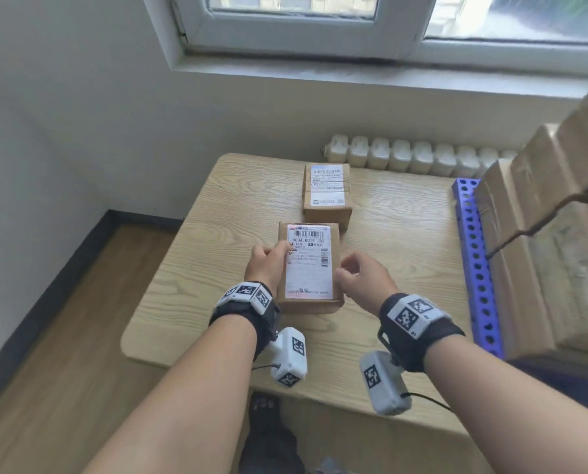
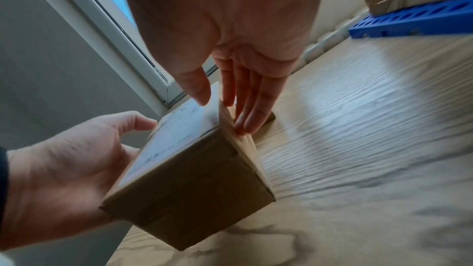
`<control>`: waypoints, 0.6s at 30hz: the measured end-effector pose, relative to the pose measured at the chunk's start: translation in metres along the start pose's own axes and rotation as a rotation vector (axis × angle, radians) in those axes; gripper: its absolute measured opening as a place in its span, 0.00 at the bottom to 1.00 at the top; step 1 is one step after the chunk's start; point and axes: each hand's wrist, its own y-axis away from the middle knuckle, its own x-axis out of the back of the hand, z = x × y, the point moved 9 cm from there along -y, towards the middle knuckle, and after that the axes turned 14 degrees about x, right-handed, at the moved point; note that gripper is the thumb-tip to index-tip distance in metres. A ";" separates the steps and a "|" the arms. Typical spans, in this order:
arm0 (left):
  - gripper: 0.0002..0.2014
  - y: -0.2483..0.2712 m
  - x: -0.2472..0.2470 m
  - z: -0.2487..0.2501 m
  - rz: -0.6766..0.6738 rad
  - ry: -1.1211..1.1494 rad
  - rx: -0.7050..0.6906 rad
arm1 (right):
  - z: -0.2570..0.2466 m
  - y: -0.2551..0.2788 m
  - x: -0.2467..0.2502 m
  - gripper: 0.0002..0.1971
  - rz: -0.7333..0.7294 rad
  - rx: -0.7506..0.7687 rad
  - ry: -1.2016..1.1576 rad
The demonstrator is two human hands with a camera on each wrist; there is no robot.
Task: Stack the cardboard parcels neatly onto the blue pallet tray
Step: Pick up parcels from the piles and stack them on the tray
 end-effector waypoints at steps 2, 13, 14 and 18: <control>0.26 0.025 -0.015 -0.006 -0.032 0.038 -0.031 | 0.007 0.024 0.019 0.08 0.036 0.016 -0.003; 0.31 0.149 -0.088 -0.012 -0.241 0.080 -0.228 | 0.027 0.137 0.122 0.03 0.287 0.053 -0.064; 0.30 0.158 -0.092 -0.008 -0.257 0.065 -0.247 | 0.025 0.144 0.132 0.04 0.315 0.054 -0.075; 0.32 0.192 -0.110 0.017 -0.325 0.060 -0.336 | 0.012 0.167 0.176 0.04 0.445 0.077 -0.136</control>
